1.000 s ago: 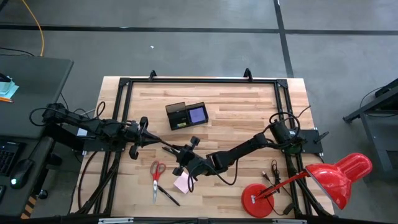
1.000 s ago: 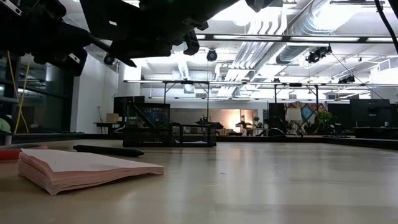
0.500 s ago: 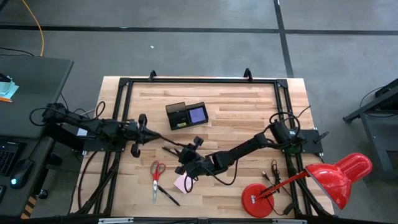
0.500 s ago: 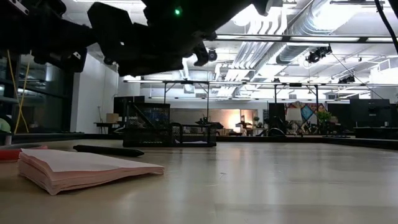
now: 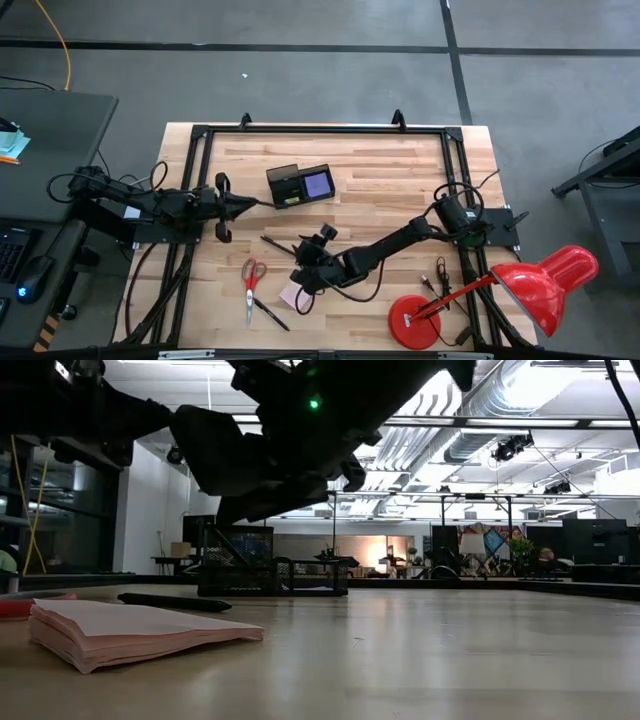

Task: Pick and place office supplies into organizer
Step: Put the black pen into the black desk organizer

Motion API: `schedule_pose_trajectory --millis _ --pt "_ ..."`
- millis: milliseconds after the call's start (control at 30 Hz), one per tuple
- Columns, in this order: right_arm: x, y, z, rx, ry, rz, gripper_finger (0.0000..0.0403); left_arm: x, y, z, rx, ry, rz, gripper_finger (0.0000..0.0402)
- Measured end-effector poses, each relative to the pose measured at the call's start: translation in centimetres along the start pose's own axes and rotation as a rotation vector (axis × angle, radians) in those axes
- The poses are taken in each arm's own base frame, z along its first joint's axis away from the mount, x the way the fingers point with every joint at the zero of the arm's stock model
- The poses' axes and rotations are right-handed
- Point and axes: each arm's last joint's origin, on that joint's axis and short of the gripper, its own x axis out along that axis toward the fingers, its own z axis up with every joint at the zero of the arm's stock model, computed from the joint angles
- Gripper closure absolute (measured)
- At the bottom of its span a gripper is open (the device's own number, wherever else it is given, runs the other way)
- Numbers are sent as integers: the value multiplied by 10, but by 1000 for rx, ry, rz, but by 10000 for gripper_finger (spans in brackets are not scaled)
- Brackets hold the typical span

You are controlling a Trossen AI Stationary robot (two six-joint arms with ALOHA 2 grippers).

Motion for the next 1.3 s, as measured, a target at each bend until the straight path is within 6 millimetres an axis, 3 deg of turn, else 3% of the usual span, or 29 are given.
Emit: schedule_pose_trajectory --millis 267,533,800,900,1100,1300 --pt "-4 3 -2 3 2 8 257 0 5 4 106 -2 184 386" --pt "-3 2 -1 6 2 5 258 7 -1 33 117 20 130 385" --pt "-3 2 -1 5 -1 -1 256 35 -5 69 225 178 185 385" --pt "-3 2 -1 5 0 1 256 52 2 75 271 295 244 385" --pt "-3 2 -2 5 7 14 258 85 31 78 196 475 166 385" --pt "-3 2 -2 5 11 21 257 92 68 78 122 477 247 385"
